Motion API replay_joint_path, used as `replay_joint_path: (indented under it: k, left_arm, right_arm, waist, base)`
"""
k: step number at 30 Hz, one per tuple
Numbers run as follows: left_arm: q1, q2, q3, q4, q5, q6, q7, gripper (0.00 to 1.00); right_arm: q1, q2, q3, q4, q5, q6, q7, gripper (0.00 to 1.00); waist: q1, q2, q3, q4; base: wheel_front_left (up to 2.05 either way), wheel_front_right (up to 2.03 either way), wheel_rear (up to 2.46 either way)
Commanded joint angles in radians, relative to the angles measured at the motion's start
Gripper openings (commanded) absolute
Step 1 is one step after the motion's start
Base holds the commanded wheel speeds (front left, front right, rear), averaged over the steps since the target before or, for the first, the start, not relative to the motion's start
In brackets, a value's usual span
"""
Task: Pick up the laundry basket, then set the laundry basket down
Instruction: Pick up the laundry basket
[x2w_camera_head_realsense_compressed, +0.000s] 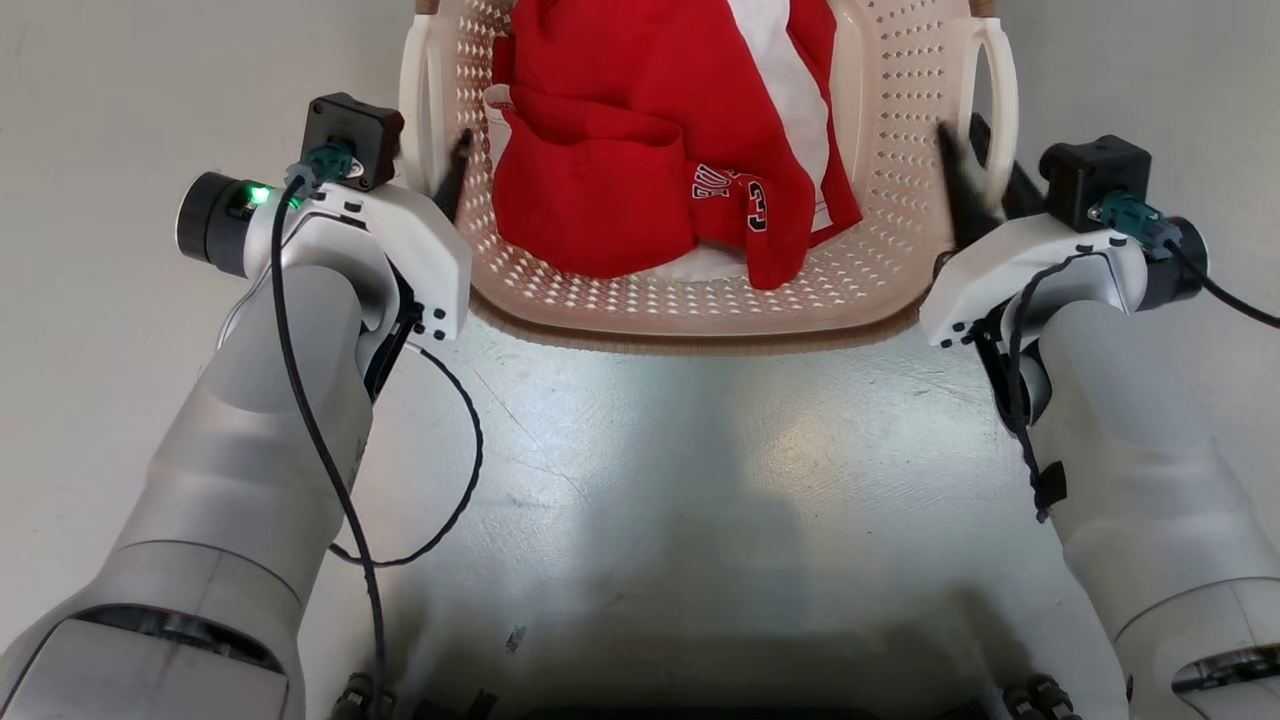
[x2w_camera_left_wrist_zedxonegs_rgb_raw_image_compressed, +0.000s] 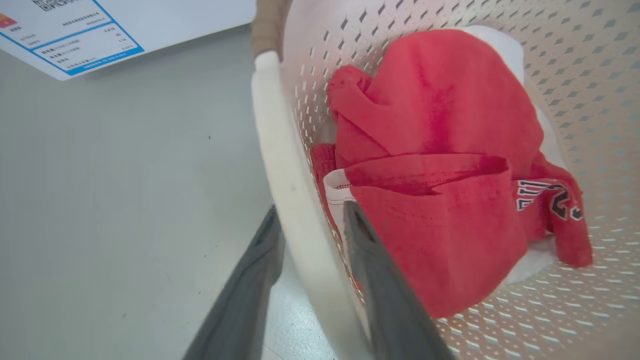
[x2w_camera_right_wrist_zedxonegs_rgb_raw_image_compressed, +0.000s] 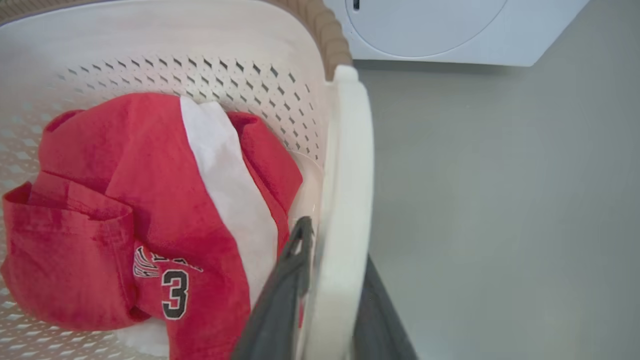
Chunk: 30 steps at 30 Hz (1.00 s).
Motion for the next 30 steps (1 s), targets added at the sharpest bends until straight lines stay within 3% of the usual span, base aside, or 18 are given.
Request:
replay_joint_path:
  k: [1,14,30]
  left_arm:
    - [-0.001,0.032,0.007,-0.002,0.0,-0.006,-0.005,0.0]
    - [0.05,0.008,0.003,0.026,-0.031,-0.006,-0.005,0.0]
    - [0.2,-0.018,-0.022,0.084,-0.104,-0.006,0.017,0.0]
  right_arm:
    - [0.015,0.022,0.016,0.003,0.014,0.006,-0.014,0.0]
    - [0.044,0.022,0.032,0.069,0.031,0.006,-0.014,0.0]
    - [0.112,0.022,0.121,0.195,0.153,0.006,-0.014,0.0]
  waist:
    - [0.0,0.0,-0.002,0.001]
    - [0.0,0.0,-0.067,0.012]
    - [0.0,0.0,-0.303,0.002]
  base:
    - [0.0,0.0,0.0]
    - [0.0,0.0,0.0]
    - [0.0,0.0,0.0]
